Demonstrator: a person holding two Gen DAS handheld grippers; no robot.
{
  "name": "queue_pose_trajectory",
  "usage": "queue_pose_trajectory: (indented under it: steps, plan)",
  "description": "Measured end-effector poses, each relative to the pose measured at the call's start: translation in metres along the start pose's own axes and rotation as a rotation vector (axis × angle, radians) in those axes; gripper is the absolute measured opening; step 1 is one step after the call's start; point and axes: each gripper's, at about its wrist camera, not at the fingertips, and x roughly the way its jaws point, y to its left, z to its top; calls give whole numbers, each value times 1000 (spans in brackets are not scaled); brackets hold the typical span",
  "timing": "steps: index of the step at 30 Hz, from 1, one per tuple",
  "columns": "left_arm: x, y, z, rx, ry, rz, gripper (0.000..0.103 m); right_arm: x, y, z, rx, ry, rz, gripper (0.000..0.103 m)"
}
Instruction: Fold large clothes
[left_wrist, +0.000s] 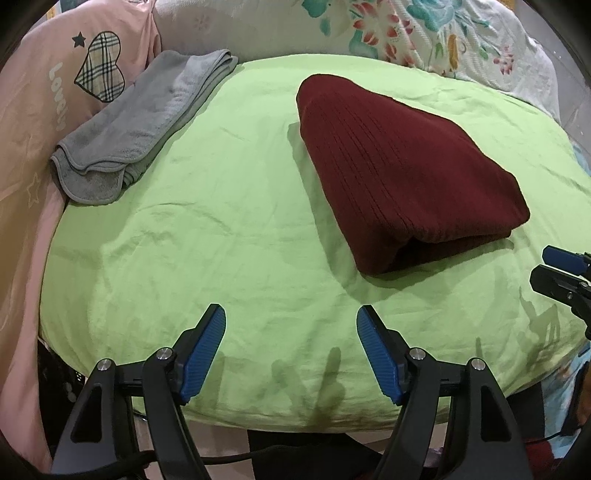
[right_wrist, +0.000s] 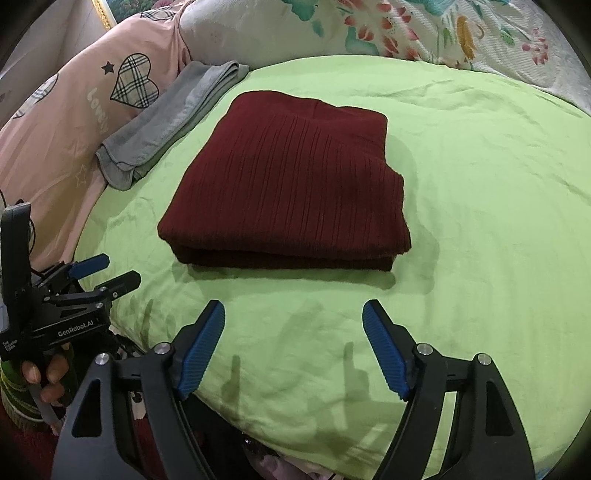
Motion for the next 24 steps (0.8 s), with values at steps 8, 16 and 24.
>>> queue_pose_trajectory:
  steps: [8, 16, 24]
  plan:
    - [-43, 1, 14, 52, -94, 36, 78, -39, 6, 14, -47, -48, 3, 82]
    - [-50, 1, 33, 66, -115, 58, 84, -55, 3, 29, -52, -112, -1, 103]
    - [-20, 0, 32, 57, -32, 81, 84, -25, -4, 24, 1, -45, 14, 103]
